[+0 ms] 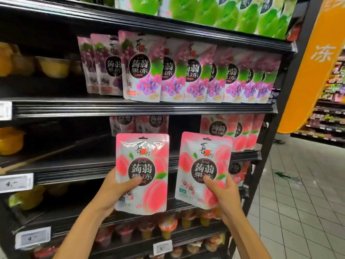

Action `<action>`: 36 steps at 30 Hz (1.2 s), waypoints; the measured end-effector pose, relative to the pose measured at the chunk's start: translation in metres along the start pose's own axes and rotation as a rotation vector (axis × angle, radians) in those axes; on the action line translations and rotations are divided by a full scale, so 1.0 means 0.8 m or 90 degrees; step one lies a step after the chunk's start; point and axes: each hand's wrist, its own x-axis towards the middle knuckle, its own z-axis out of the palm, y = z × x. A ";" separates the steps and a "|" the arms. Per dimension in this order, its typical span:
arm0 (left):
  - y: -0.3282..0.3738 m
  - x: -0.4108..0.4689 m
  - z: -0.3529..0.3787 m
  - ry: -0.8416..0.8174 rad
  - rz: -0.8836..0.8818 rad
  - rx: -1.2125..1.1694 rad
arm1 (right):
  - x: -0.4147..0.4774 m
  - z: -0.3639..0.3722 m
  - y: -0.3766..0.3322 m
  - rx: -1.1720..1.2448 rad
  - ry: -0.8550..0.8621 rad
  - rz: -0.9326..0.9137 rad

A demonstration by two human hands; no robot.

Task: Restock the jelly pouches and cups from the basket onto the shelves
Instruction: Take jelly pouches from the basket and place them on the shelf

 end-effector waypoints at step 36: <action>-0.001 0.082 0.080 0.100 0.027 0.025 | 0.206 -0.005 -0.012 -0.158 0.022 -0.085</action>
